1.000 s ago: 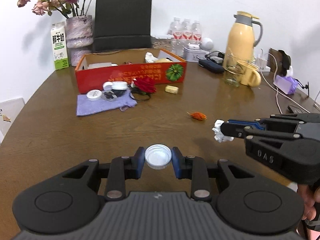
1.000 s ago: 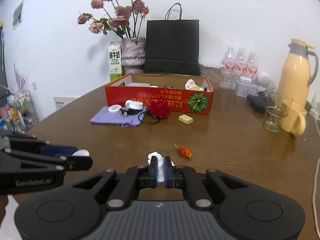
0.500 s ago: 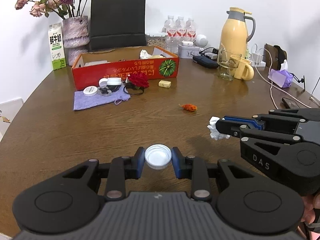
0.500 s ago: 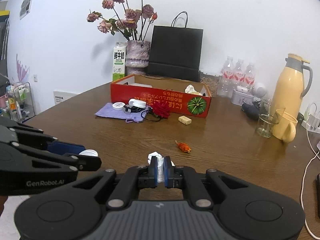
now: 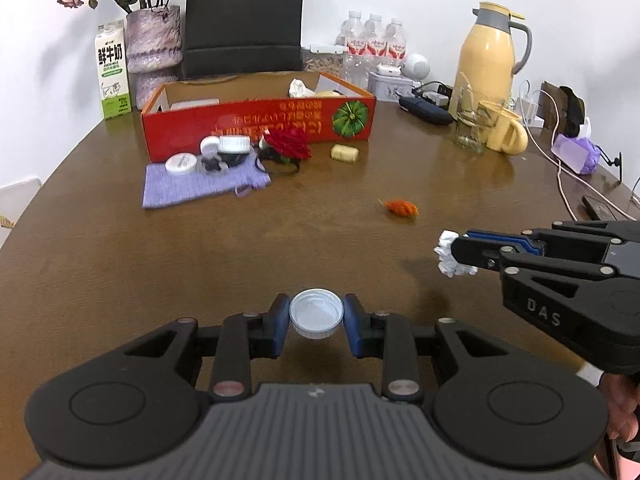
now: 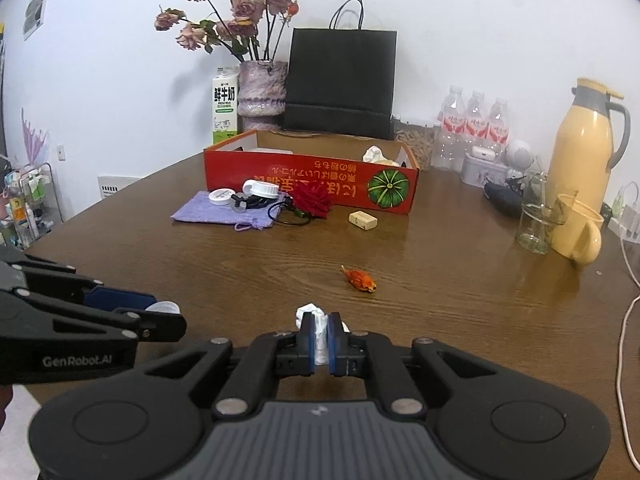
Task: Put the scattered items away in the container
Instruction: 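Carry the tissue piece and white cap into the box and release both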
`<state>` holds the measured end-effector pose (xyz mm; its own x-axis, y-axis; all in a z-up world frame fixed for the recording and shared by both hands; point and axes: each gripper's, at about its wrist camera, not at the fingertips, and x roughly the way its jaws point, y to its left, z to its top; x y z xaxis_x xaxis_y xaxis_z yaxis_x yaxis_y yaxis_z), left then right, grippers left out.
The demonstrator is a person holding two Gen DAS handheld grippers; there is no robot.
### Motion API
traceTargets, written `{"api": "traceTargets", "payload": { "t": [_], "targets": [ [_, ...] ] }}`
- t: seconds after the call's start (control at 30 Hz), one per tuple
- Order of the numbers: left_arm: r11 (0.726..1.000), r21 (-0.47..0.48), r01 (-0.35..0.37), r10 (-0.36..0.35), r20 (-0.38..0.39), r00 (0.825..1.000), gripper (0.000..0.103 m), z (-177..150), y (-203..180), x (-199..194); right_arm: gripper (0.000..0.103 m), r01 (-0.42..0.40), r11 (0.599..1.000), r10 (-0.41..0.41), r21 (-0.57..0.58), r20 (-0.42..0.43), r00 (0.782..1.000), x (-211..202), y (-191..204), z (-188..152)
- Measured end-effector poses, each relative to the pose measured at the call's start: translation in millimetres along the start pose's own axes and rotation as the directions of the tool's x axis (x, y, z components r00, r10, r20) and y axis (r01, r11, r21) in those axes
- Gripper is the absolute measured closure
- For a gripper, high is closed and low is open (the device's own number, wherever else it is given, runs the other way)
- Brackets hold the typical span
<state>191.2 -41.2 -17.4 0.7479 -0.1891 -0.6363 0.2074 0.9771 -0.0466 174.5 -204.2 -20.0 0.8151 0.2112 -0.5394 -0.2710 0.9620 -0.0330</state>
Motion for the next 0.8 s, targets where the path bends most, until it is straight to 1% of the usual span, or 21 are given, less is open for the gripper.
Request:
{"api": "traceTargets", "payload": {
  "t": [0.07, 0.17, 0.27, 0.33, 0.4, 0.53, 0.6, 0.63, 0.7, 0.73, 0.8],
  "targets": [
    [1.0, 0.01, -0.005, 0.005, 0.019, 1.0, 0.073, 14.7, 6.2, 5.4, 0.098, -0.016, 1.0, 0.016, 0.011, 0.002, 1.0, 6.9, -7.2, 8.1],
    [0.999, 0.037, -0.006, 0.005, 0.047, 0.999, 0.073, 41.7, 15.6, 16.1, 0.098, -0.038, 0.999, 0.037, 0.036, 0.02, 0.999, 20.1, -21.6, 28.9],
    [0.998, 0.056, 0.007, -0.012, 0.078, 0.997, 0.073, 76.5, 30.0, 29.9, 0.098, -0.01, 1.0, 0.009, 0.015, 0.063, 0.998, 32.8, -31.0, 54.3],
    [0.997, 0.081, -0.005, -0.003, 0.104, 0.995, 0.073, 103.2, 38.8, 40.9, 0.098, 0.012, 1.0, -0.011, -0.007, 0.103, 0.995, 42.3, -38.4, 77.5],
    [0.995, 0.102, -0.011, -0.002, 0.127, 0.992, 0.073, 130.5, 48.3, 52.4, 0.098, 0.012, 1.0, -0.009, -0.023, 0.141, 0.99, 51.2, -44.6, 99.2],
    [0.994, 0.106, 0.0, -0.013, 0.123, 0.992, 0.073, 186.3, 69.2, 81.8, 0.098, -0.005, 0.998, 0.017, -0.063, 0.199, 0.98, 77.5, -56.6, 150.8],
    [0.994, 0.109, 0.005, -0.015, 0.095, 0.995, 0.073, 210.0, 76.5, 103.9, 0.098, -0.036, 0.998, 0.047, -0.058, 0.214, 0.976, 95.7, -62.5, 176.1],
    [0.994, 0.106, 0.019, -0.027, 0.073, 0.997, 0.073, 221.4, 80.2, 118.3, 0.098, -0.058, 0.997, 0.067, -0.049, 0.216, 0.974, 105.7, -65.4, 187.0],
    [0.996, 0.074, 0.041, -0.042, 0.012, 0.999, 0.073, 239.7, 89.3, 150.6, 0.098, -0.118, 0.993, 0.119, -0.014, 0.158, 0.98, 142.4, -71.9, 214.2],
    [0.997, 0.042, 0.059, -0.057, -0.038, 0.998, 0.073, 249.8, 95.4, 173.2, 0.098, -0.132, 0.991, 0.13, 0.006, 0.124, 0.984, 157.9, -73.6, 225.4],
    [0.998, -0.025, 0.06, -0.063, -0.127, 0.99, 0.073, 261.9, 107.7, 214.7, 0.098, -0.162, 0.986, 0.16, 0.049, 0.04, 0.986, 203.6, -78.7, 248.8]
  ]
}}
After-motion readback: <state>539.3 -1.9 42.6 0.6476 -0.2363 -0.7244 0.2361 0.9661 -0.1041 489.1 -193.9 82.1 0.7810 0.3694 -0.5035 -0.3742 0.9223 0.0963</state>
